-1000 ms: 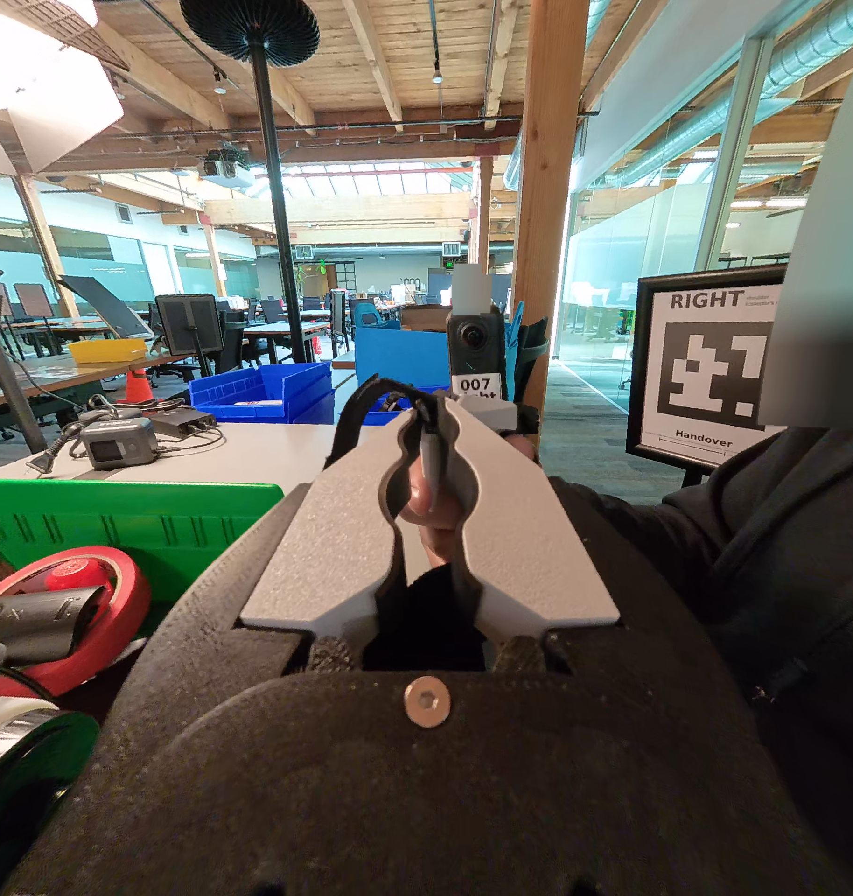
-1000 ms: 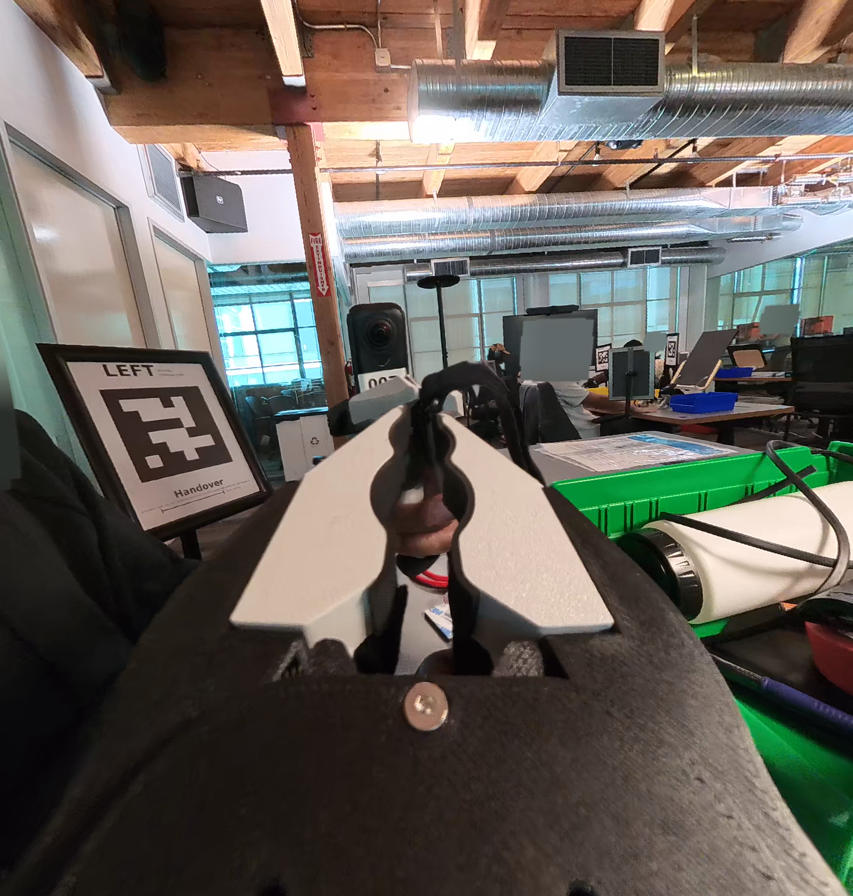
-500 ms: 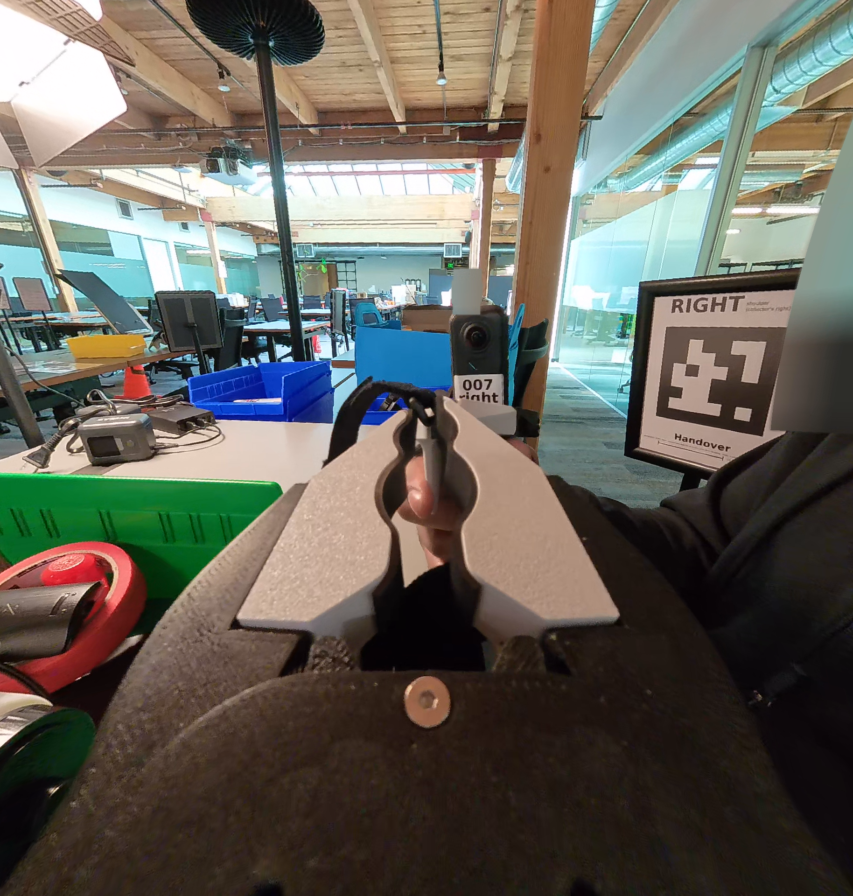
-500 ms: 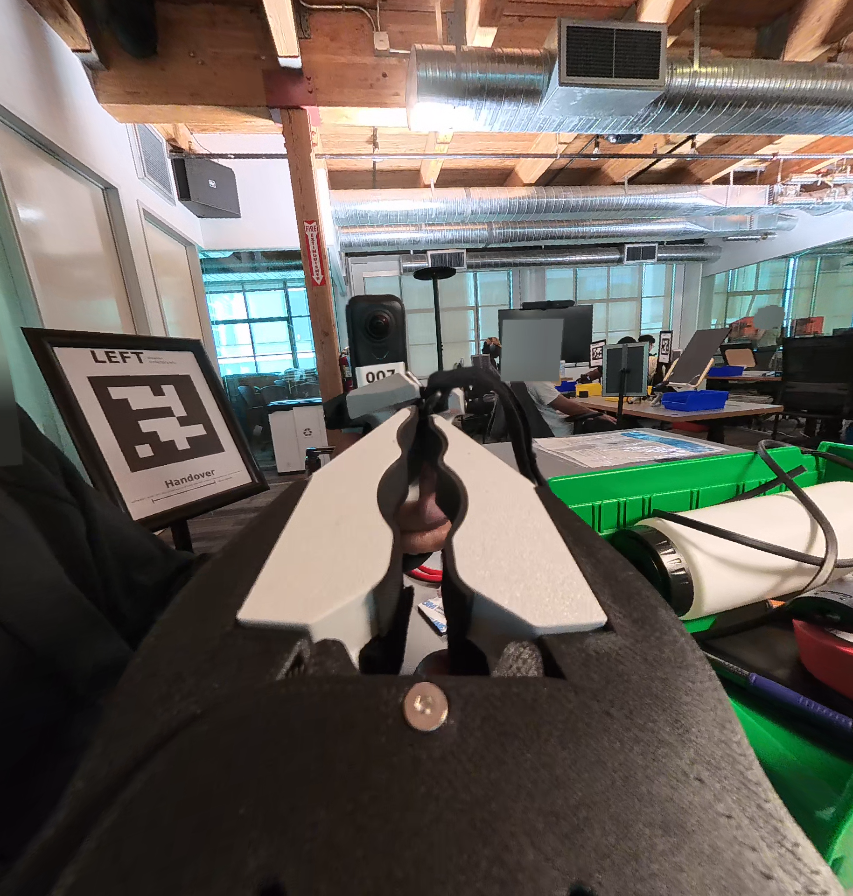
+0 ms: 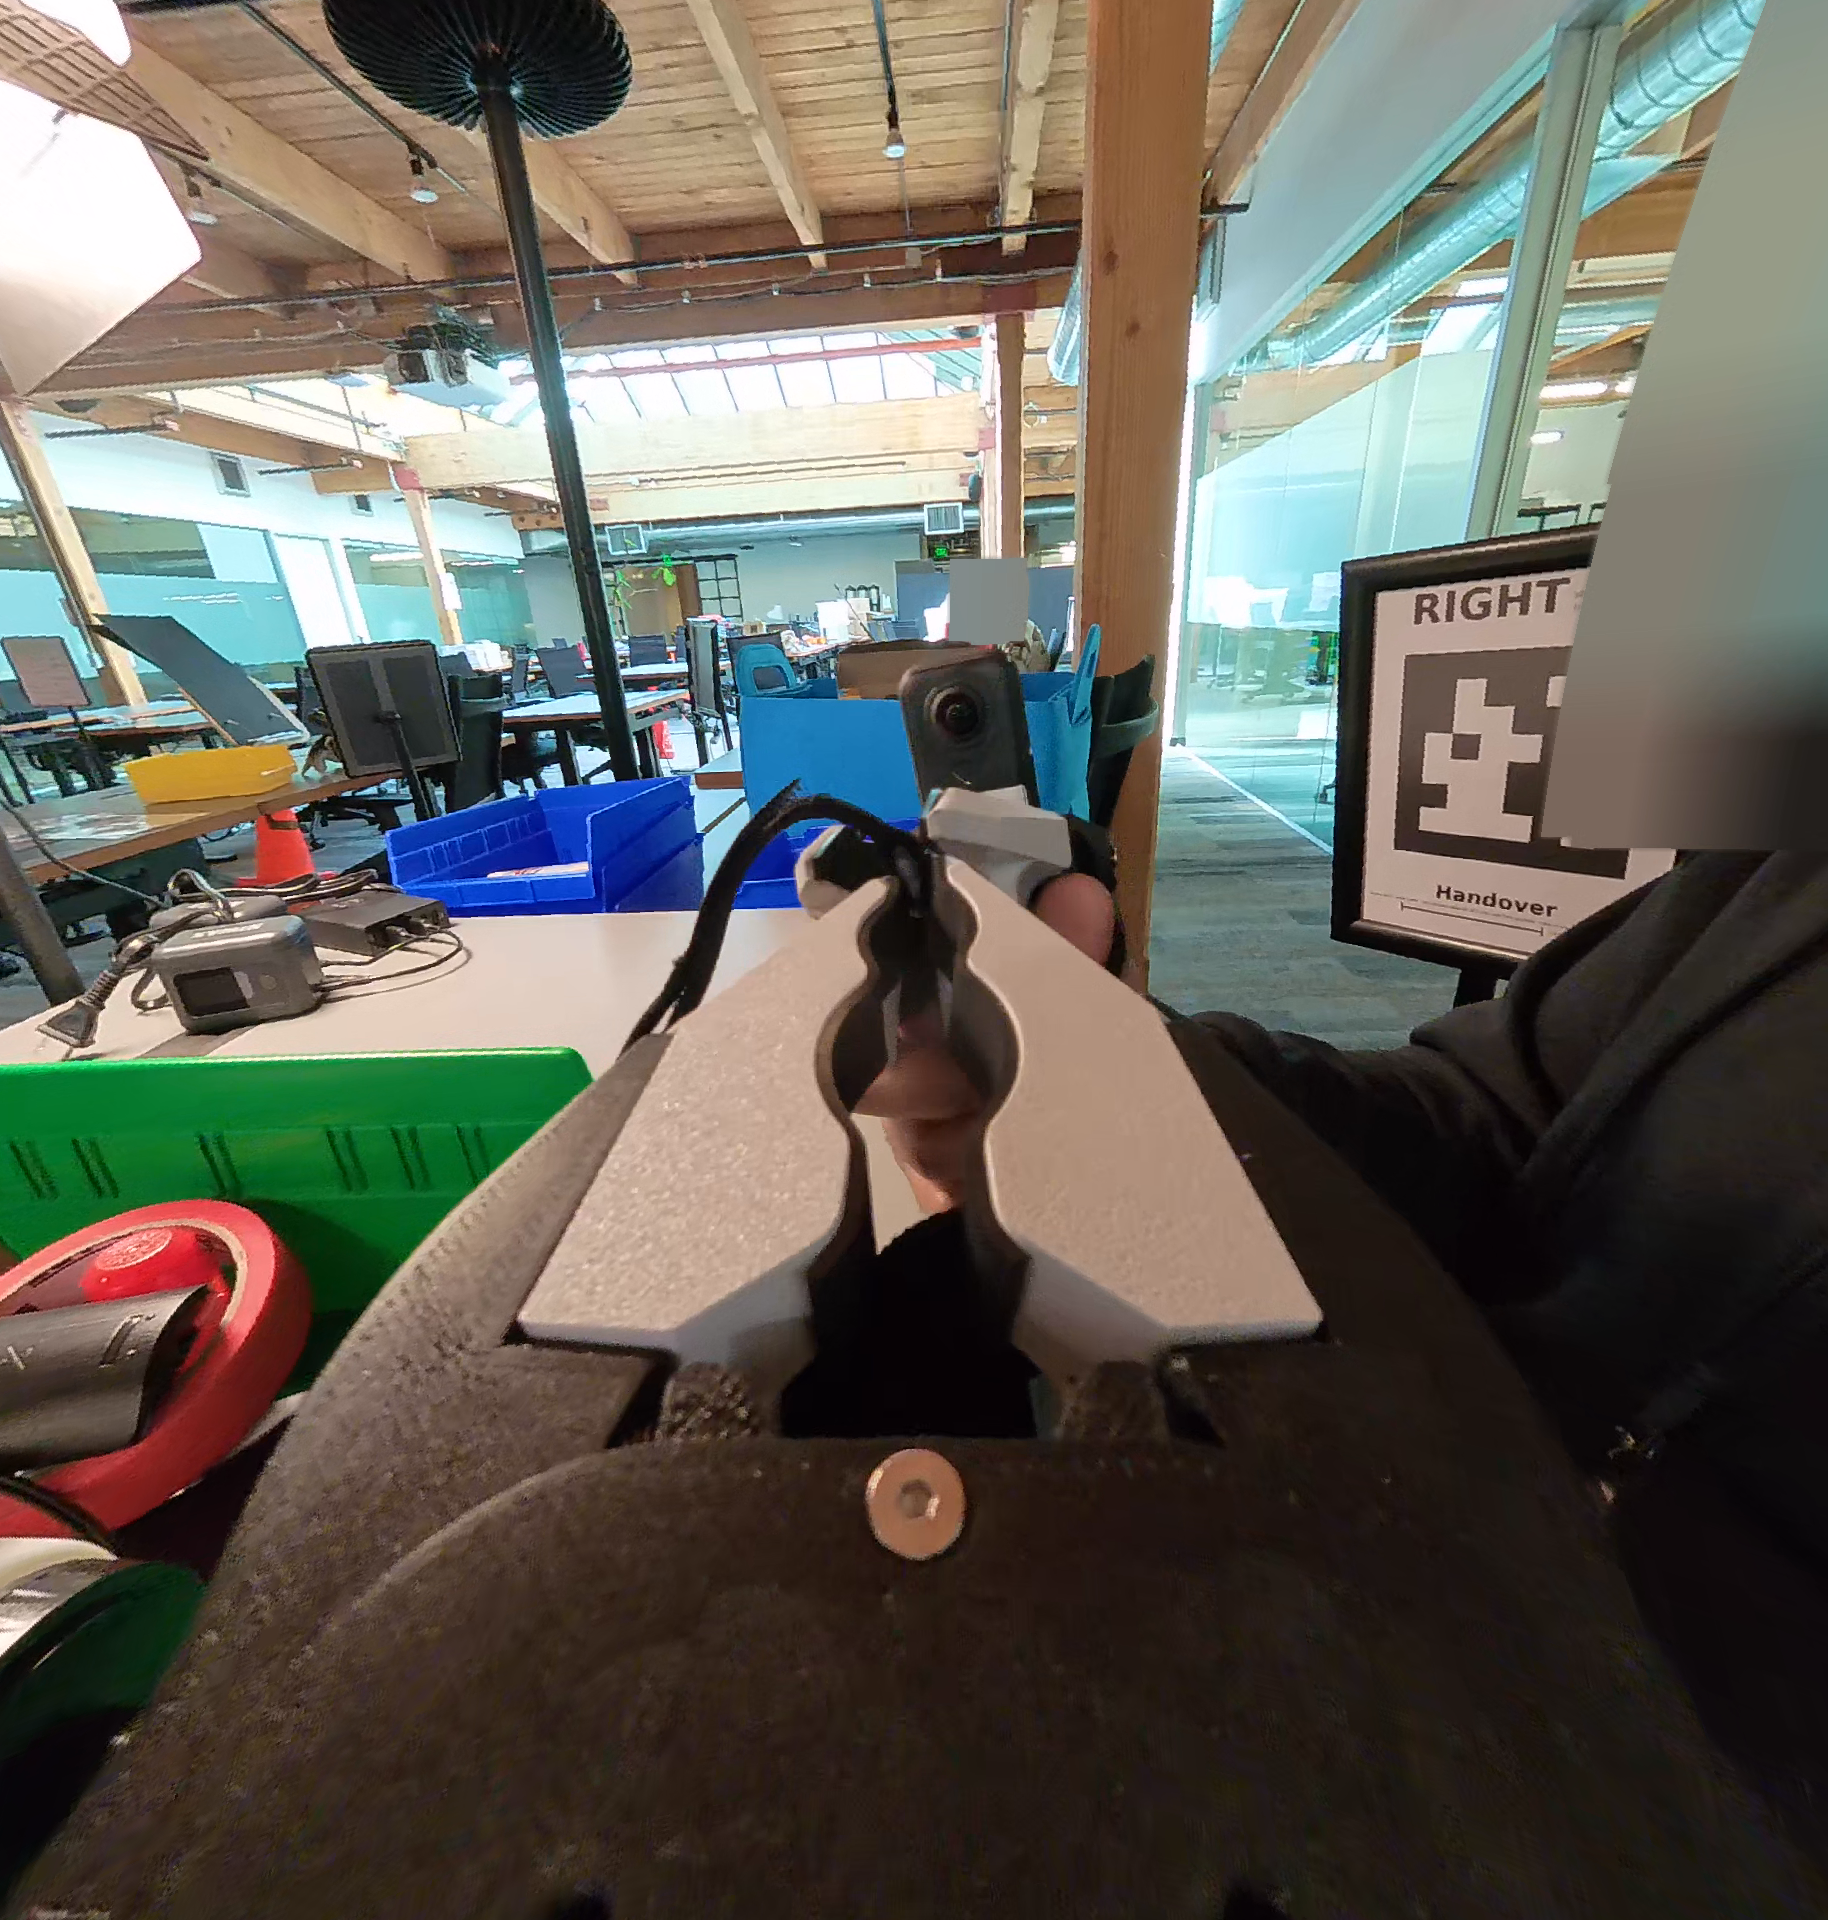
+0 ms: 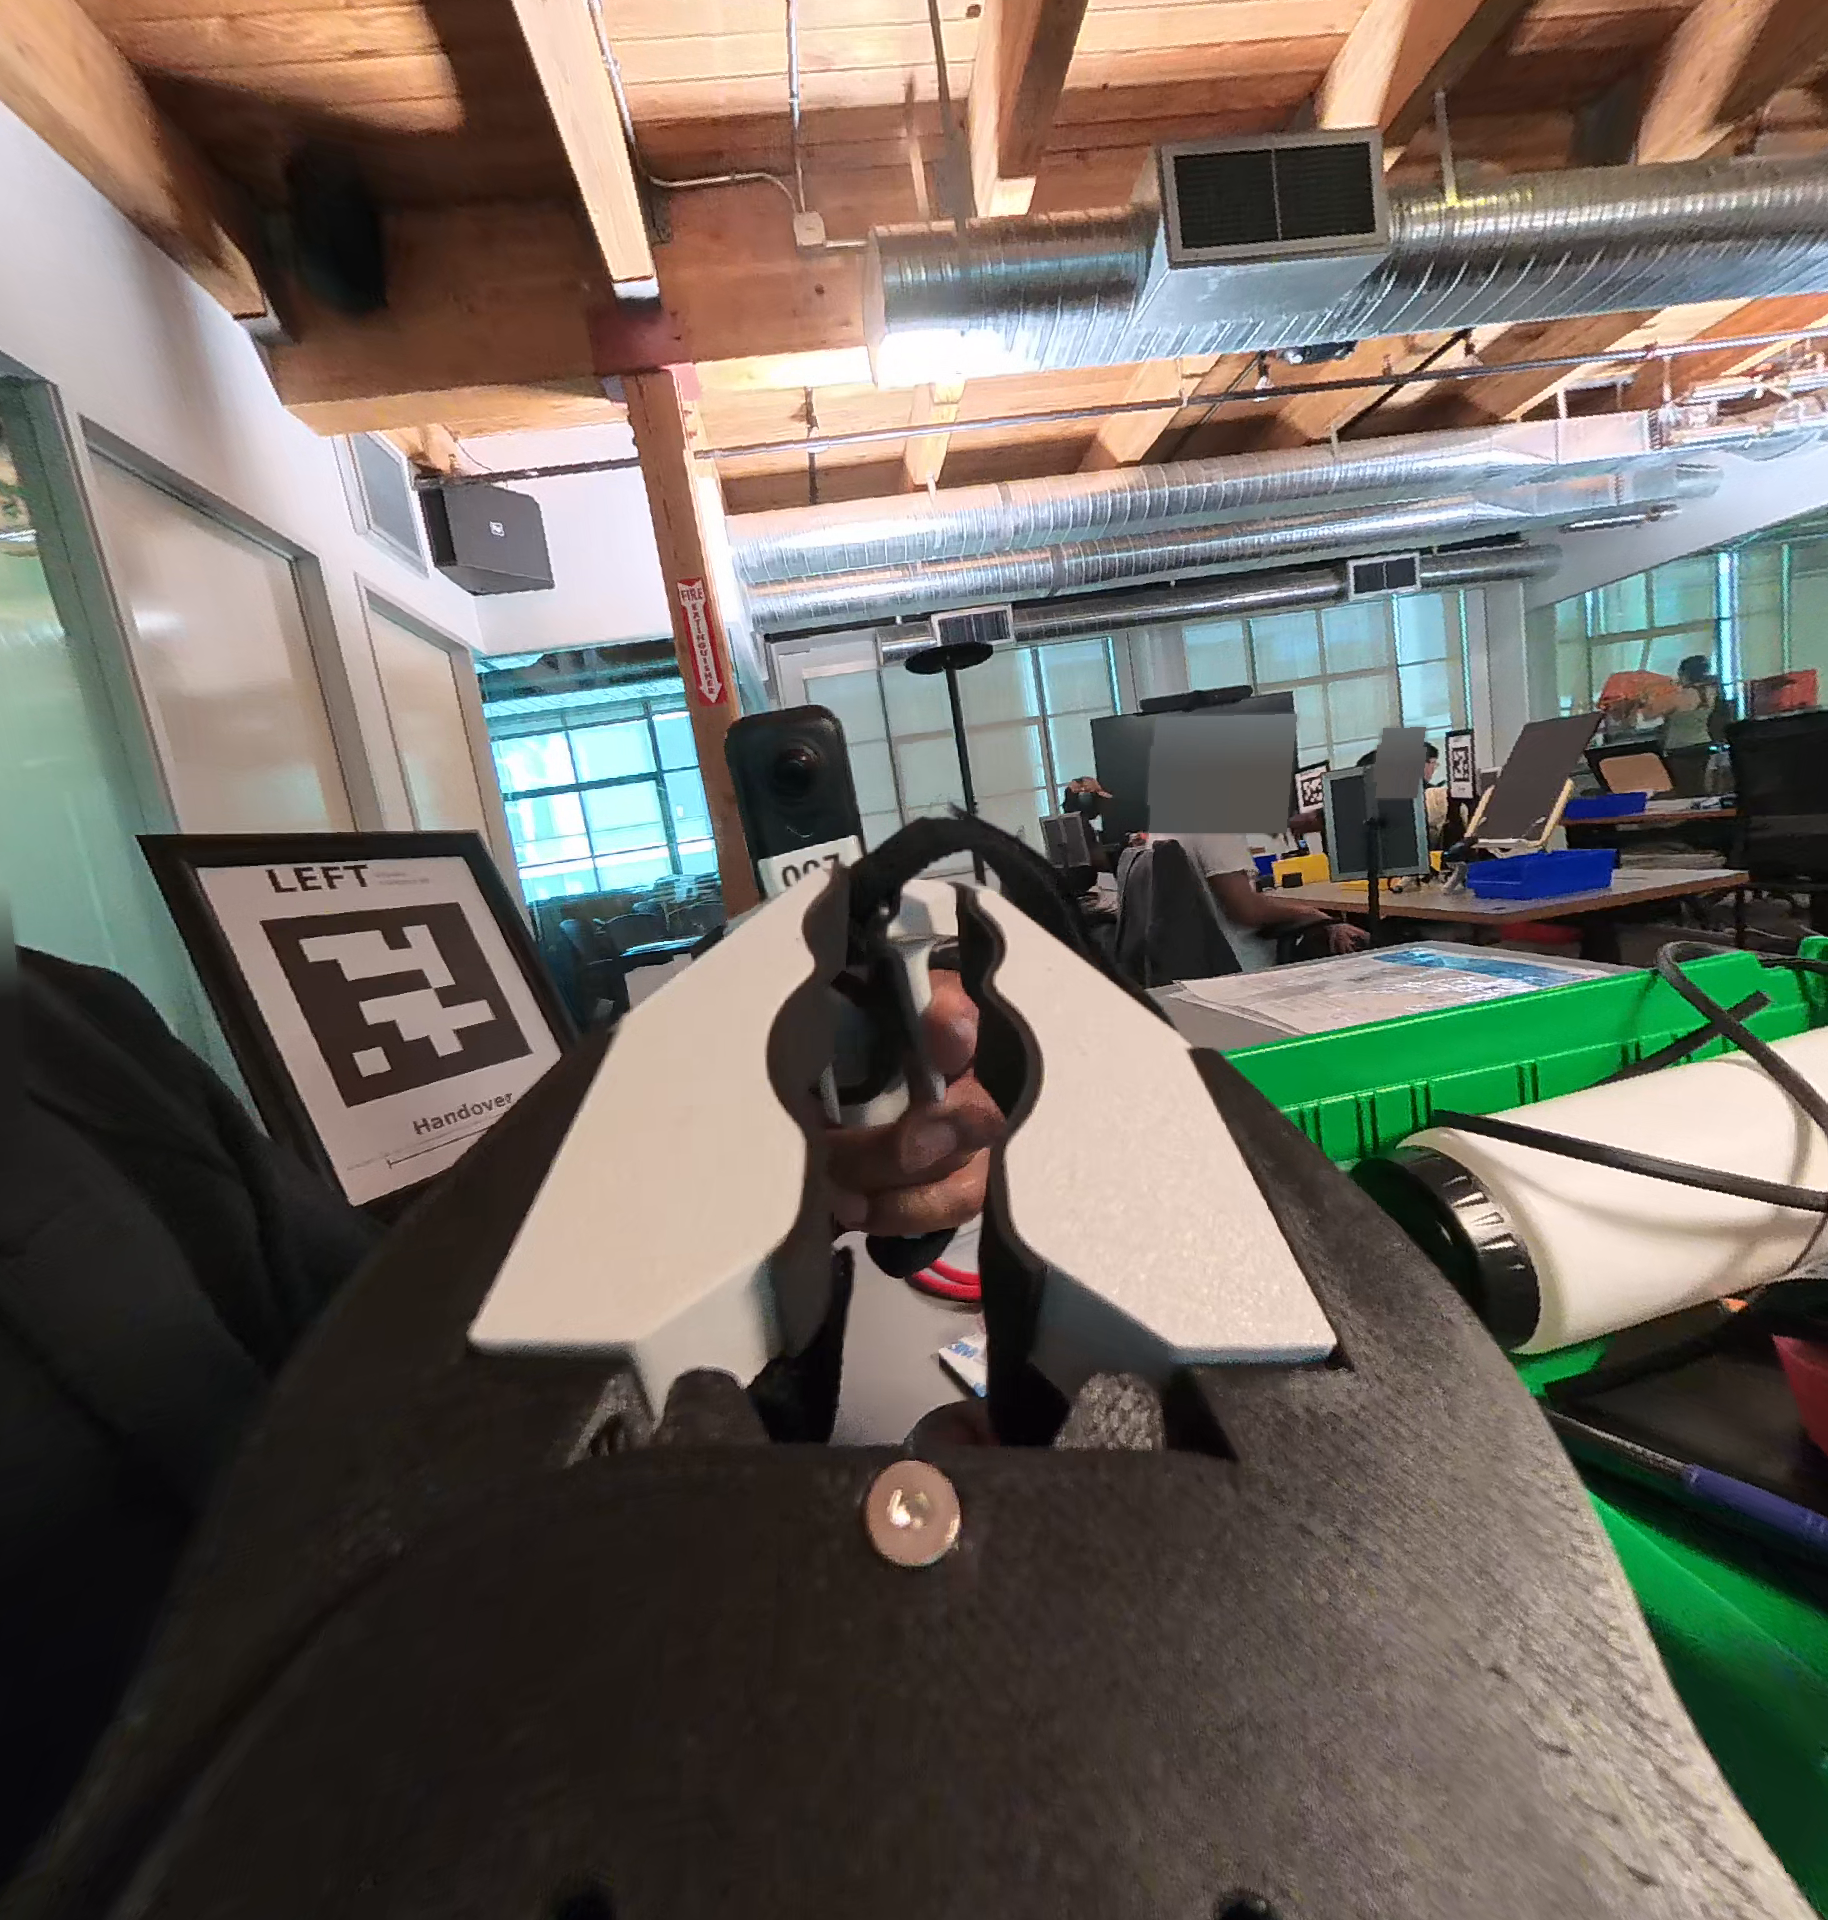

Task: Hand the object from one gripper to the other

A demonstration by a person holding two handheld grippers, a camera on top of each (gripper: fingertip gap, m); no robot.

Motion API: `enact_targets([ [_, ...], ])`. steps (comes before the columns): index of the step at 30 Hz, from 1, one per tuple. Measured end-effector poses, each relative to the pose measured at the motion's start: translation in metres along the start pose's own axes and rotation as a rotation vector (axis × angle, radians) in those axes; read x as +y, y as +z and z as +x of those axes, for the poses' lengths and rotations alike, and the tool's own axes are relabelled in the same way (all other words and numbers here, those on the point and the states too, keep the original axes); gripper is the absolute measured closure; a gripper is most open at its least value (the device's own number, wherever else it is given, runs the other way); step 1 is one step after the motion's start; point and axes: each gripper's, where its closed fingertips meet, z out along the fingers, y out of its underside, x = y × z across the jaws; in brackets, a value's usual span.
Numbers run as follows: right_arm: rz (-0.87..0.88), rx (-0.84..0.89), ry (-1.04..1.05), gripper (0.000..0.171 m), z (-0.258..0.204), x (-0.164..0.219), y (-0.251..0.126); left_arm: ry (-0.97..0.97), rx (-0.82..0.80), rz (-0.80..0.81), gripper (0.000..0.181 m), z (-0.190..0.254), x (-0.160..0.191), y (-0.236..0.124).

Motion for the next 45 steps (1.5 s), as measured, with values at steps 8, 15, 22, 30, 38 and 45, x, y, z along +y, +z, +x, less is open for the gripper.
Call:
enact_targets([
  [8,-0.032,0.008,-0.083,0.162,-0.003,0.004,0.001,-0.018,-0.012,-0.031,0.175,-0.003,0.006,0.002],
  [15,-0.032,-0.025,-0.114,0.162,-0.011,0.004,0.002,-0.097,0.032,0.004,0.163,0.001,0.001,-0.001],
  [22,-0.045,-0.027,-0.143,0.162,-0.013,0.006,0.003,-0.150,0.048,0.046,0.163,0.000,-0.006,-0.004],
  [30,-0.092,-0.041,-0.175,0.162,-0.017,0.016,0.006,-0.141,0.070,0.028,0.172,0.004,-0.004,-0.003],
  [38,-0.102,-0.048,-0.033,0.151,-0.009,0.019,0.005,-0.051,0.023,0.052,0.178,0.000,-0.009,-0.005],
  [45,-0.088,-0.097,0.057,0.141,-0.013,0.017,0.004,-0.023,0.062,-0.003,0.177,0.009,0.000,0.000],
])
